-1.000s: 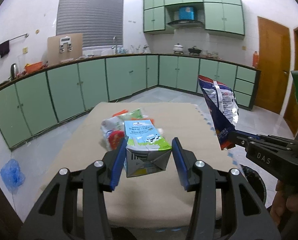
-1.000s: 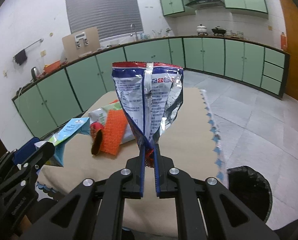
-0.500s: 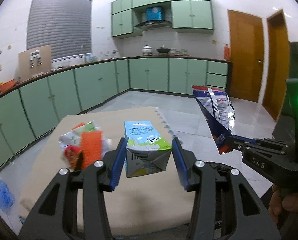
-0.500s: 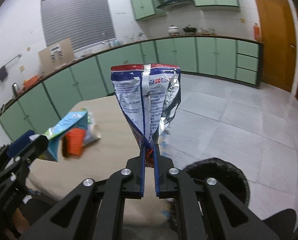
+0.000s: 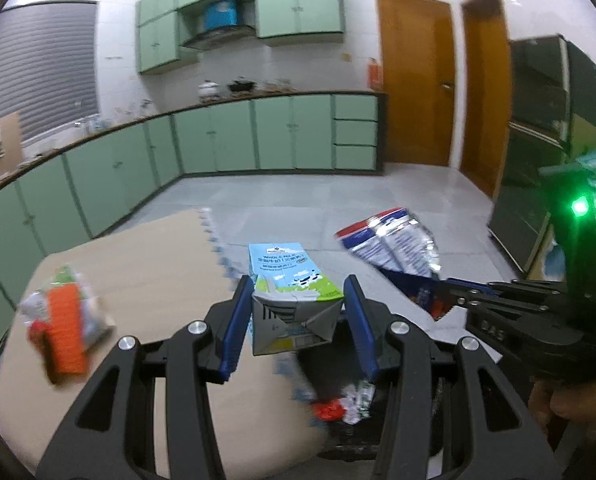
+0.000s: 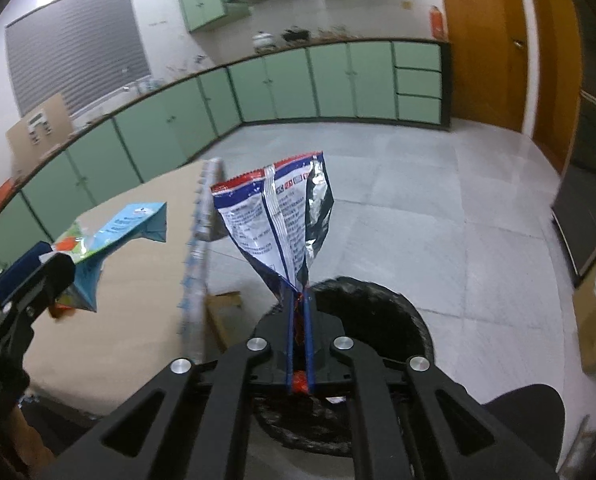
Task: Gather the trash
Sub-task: 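Carry the milk carton and wrapper to the bin and release them, then move both open tools back over the trash on the table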
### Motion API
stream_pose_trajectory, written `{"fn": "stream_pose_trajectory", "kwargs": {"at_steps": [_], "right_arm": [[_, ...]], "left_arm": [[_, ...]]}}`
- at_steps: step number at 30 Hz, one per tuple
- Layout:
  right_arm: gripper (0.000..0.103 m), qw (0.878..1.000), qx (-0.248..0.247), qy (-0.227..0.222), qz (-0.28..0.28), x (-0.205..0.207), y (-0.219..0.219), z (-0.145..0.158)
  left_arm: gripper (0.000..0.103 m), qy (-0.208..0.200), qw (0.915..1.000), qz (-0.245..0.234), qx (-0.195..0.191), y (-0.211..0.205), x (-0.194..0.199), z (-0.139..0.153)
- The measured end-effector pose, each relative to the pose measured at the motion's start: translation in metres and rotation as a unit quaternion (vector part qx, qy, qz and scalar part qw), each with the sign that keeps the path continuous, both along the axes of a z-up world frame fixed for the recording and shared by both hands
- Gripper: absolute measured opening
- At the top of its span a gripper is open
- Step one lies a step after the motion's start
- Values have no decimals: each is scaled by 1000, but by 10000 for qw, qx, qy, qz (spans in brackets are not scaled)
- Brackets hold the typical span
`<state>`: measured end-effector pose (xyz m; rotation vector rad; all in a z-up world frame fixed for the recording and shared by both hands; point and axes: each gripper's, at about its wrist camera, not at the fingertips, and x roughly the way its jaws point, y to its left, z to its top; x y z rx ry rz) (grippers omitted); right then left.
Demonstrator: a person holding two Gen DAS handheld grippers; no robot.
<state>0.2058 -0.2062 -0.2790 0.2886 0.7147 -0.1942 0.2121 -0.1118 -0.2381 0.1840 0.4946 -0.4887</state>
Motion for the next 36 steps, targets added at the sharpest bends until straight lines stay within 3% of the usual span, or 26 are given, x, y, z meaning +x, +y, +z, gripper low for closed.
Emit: {"fn": "stream_pose_trajectory", "kwargs": {"at_steps": [11,28,31,33,36], "right_arm": [[0,9941,433,912,-384,26,-57,-75],[5,9929,700,739,-613,27,-83,-73],[5,9928,731,718,-622,26,-84,-72],[5,9927,746,706,-628,25,-84,-71],[7,9927,764,686,-632,25,-84,-70]], "left_arm": [[44,820,9948,-564,205,-55,44,-82],[46,1370,9869,-643,552,-81,74,-136],[52,1366,9872,-599,557,-80,74,-136],[62,1326,9882,-543,535,-79,74,-135],[63,1320,9886,-497,523,-77,75,-133]]}}
